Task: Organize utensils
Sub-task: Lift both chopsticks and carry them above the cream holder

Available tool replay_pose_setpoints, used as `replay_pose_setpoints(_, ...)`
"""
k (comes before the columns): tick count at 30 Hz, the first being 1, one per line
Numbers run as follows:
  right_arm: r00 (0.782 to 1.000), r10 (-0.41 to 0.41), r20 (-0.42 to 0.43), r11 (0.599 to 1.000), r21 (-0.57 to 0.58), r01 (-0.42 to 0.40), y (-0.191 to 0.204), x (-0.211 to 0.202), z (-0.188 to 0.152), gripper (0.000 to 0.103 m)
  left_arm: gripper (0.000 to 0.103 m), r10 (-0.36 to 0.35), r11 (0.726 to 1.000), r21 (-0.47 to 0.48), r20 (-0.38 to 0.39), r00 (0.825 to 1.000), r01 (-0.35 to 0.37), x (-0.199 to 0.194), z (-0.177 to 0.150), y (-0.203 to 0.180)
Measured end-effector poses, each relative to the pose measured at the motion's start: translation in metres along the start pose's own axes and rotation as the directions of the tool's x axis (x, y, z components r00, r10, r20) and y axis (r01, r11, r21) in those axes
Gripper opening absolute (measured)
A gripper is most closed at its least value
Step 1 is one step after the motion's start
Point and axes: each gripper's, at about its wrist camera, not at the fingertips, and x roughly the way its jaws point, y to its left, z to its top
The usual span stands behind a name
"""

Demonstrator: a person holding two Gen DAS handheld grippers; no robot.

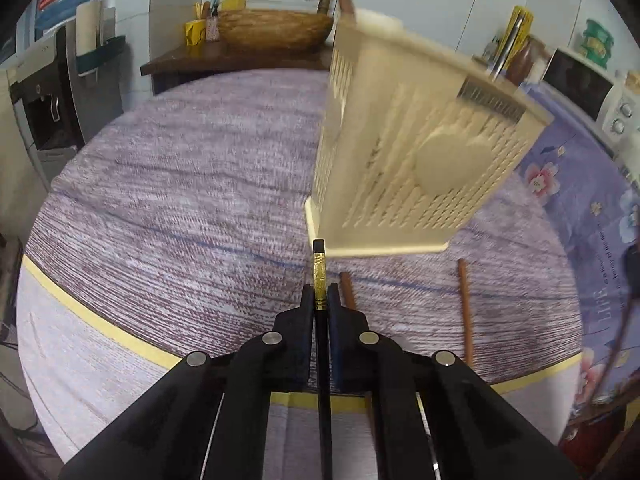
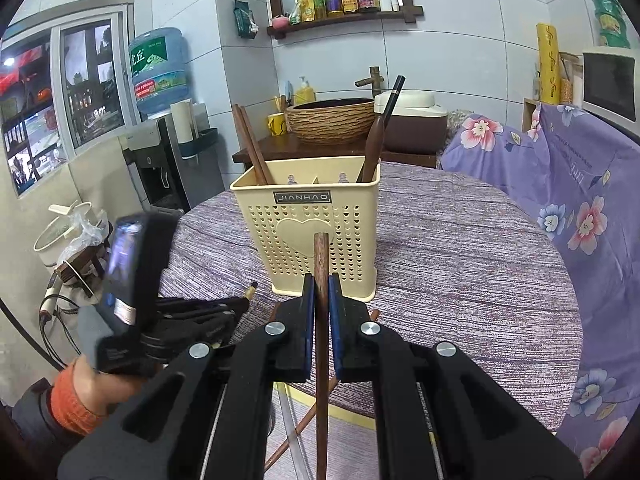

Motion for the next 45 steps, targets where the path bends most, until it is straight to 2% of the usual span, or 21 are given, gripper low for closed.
replay_pose_setpoints(4,1.0,-0.005,0.019,1.0,0.017,0.005,-0.01,-0.01,0.0,0.008,0.008,-0.038,0.999,0.004,0.112,0.993,0.038,-0.047,0.013,0.002)
replay_pose_setpoints(11,0.996,-0.035,0.079,0.997,0.064,0.03,-0.029,-0.035,0.008,0.008,0.008,-0.062,0.998,0.007,0.27,0.961,0.062,-0.114,0.025,0.009)
replay_pose_setpoints(15,0.992,-0.04,0.116,0.997,0.076,0.031,-0.033,-0.043,0.015,0.008,0.008,-0.062,0.998,-0.007,0.289,0.955,0.067,-0.117,0.028,0.013)
replay_pose_setpoints(22,0.992,-0.044,0.118,0.997,0.064,0.037,-0.029,-0.044,0.018,0.008,0.008,-0.078,0.996,-0.02,0.294,0.953,0.087,-0.117,0.029,0.022)
replay_pose_setpoints(34,0.99,-0.022,0.142,0.999,0.036,0.017,-0.024,-0.041,0.041,0.008,0.008,-0.107,0.994,0.01,0.352,0.93,0.11,-0.133,0.05,0.015)
replay_pose_setpoints(40,0.988,0.003,0.156,0.999,0.036,-0.008,-0.029,-0.039,0.078,0.008,0.008,-0.169,0.985,0.042,0.362,0.917,0.165,-0.152,0.075,0.013)
replay_pose_setpoints(45,0.967,0.017,0.255,0.999,0.028,-0.025,-0.023,-0.048,0.144,0.008,0.008,-0.231,0.973,0.076,0.418,0.879,0.219,-0.188,0.119,0.001)
